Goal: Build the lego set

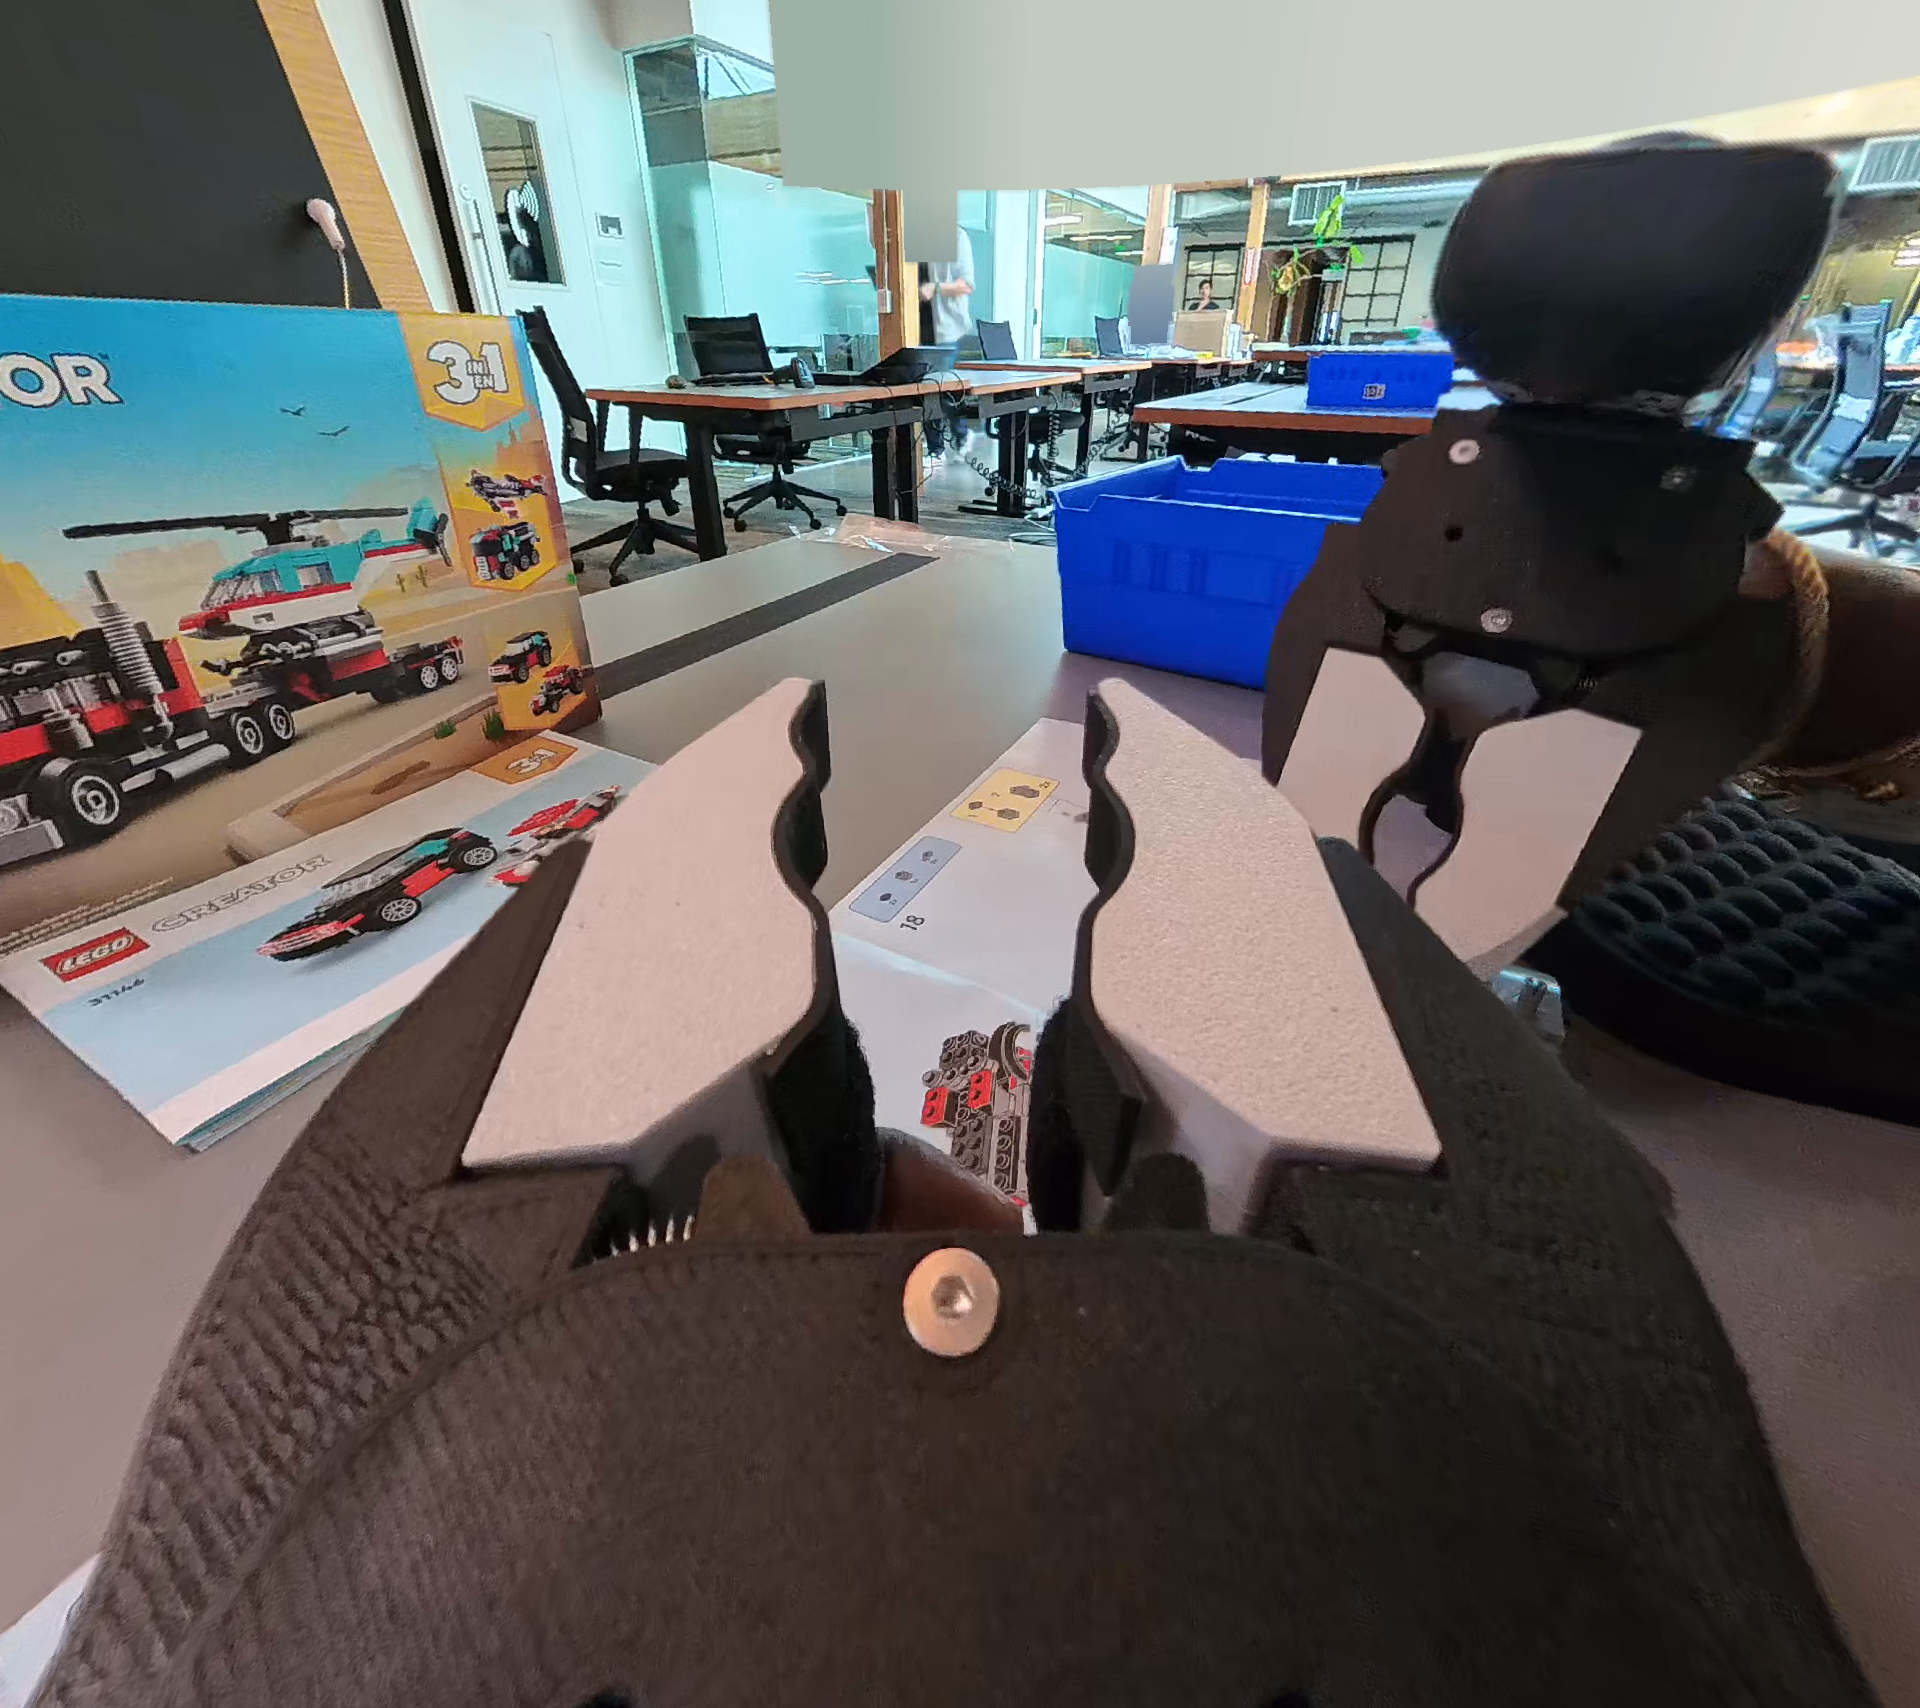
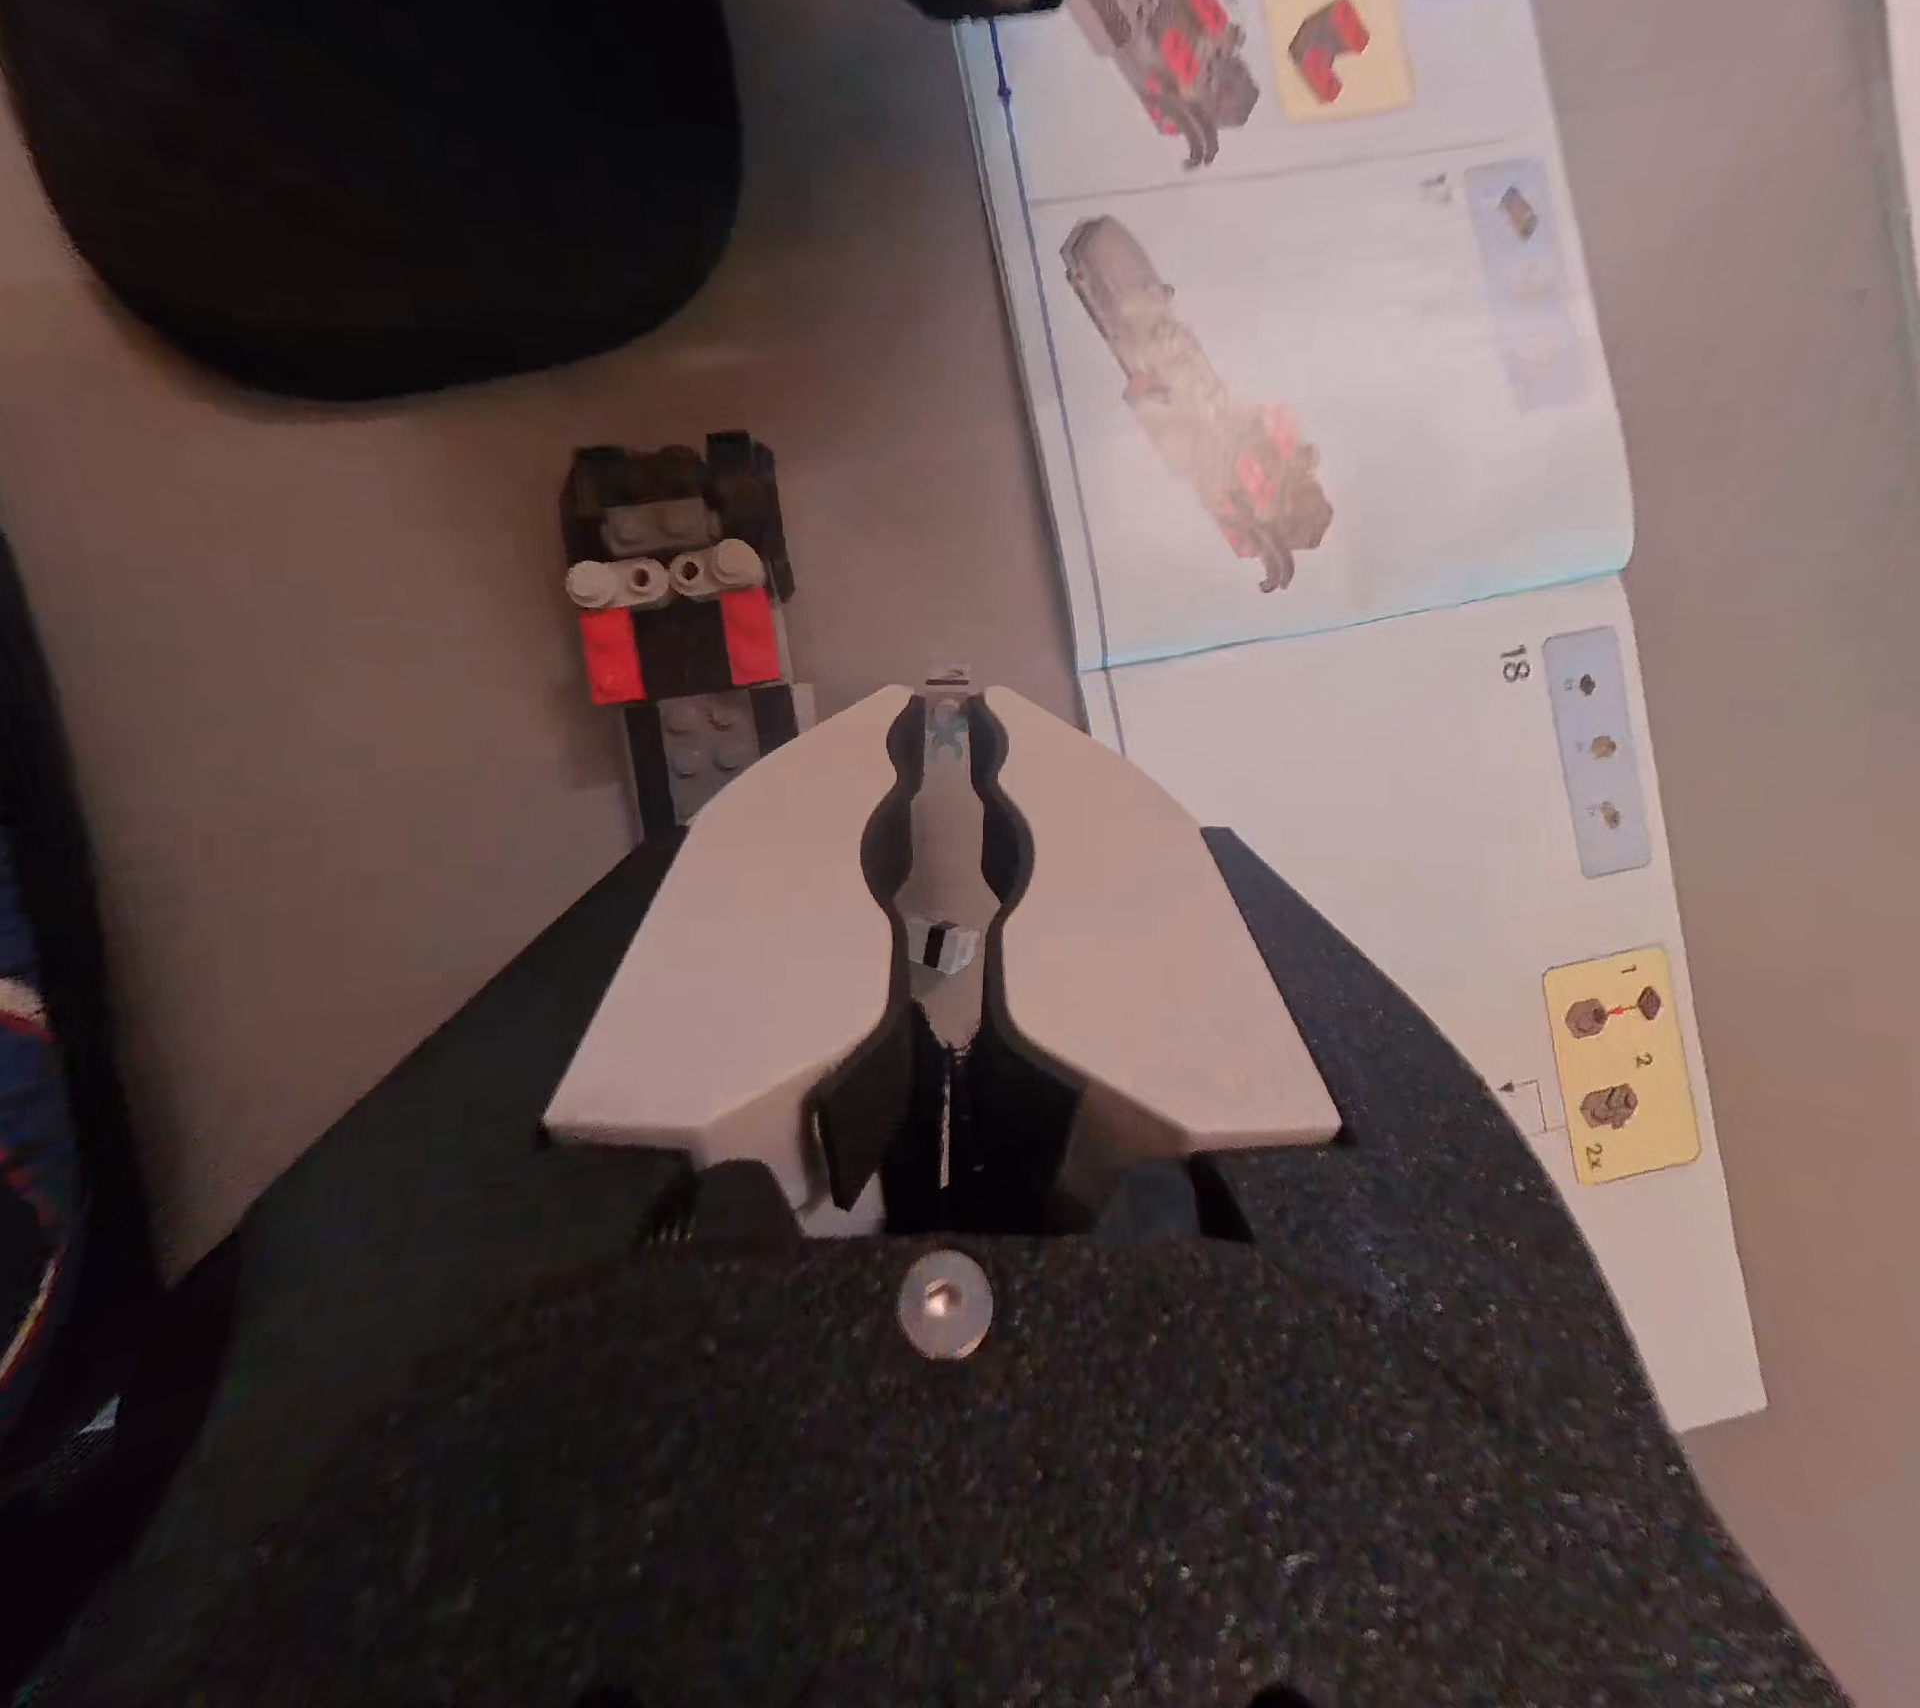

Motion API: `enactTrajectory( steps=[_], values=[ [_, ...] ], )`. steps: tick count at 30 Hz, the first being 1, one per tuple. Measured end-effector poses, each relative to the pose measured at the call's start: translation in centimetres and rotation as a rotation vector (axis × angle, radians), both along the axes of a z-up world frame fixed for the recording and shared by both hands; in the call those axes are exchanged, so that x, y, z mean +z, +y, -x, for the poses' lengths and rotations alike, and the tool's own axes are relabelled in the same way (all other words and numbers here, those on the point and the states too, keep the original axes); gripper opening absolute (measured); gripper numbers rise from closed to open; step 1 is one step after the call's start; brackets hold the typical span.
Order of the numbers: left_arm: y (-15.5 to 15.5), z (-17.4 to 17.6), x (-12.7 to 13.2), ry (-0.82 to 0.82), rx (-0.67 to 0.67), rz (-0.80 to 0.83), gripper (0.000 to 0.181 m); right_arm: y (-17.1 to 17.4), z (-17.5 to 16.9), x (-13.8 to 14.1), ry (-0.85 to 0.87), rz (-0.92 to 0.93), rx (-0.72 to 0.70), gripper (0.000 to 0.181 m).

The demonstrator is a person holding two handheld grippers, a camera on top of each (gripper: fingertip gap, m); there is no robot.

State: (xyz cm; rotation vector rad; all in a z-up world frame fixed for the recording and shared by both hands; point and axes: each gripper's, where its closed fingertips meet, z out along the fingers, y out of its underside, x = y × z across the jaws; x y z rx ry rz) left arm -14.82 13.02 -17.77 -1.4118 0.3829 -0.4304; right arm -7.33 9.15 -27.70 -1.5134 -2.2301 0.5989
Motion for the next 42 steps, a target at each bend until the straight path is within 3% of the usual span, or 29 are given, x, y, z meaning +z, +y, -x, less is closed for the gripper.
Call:
enactTrajectory(
  steps=[7,11,13,17,20,25,30,32,40,42],
  values=[
    [0.0,-0.3,-0.3,0.018,-0.01,0.016,0.047,0.2,0.2,-0.7,-0.012,0.056,-0.064,0.014],
    [0.0,-0.4,-0.4,0.027,-0.013,0.017,0.046,-0.5,0.5,1.2,0.126,0.189,-0.046,0.024],
    [0.0,-0.4,-0.4,0.024,-0.012,0.016,0.046,0.7,0.4,2.9,0.255,0.245,-0.09,0.029],
    [0.1,-0.4,-0.4,0.026,-0.014,0.019,0.046,6.1,-1.8,4.9,0.411,0.254,-0.332,0.035],
    [0.1,-0.6,-0.6,0.031,-0.02,0.024,0.045,8.3,-4.3,3.6,0.352,0.217,-0.433,0.04],
    [0.2,-0.7,-0.8,0.034,-0.026,0.031,0.045,7.3,-5.5,2.8,0.323,0.298,-0.419,0.039],
    [0.2,-0.8,-0.8,0.041,-0.027,0.03,0.045,10.2,-6.9,4.0,0.373,0.094,-0.528,0.065],
    [0.2,-1.0,-0.9,0.046,-0.033,0.033,0.045,11.0,-7.2,4.3,0.392,0.039,-0.562,0.065],
    [0.3,-1.8,-1.8,0.099,-0.06,0.069,0.045,9.1,-7.4,-1.6,0.088,0.211,-0.585,0.081],
    [0.3,-1.9,-1.8,0.097,-0.064,0.072,0.045,8.4,-6.9,-1.9,0.076,0.258,-0.556,0.087]
  ],
)
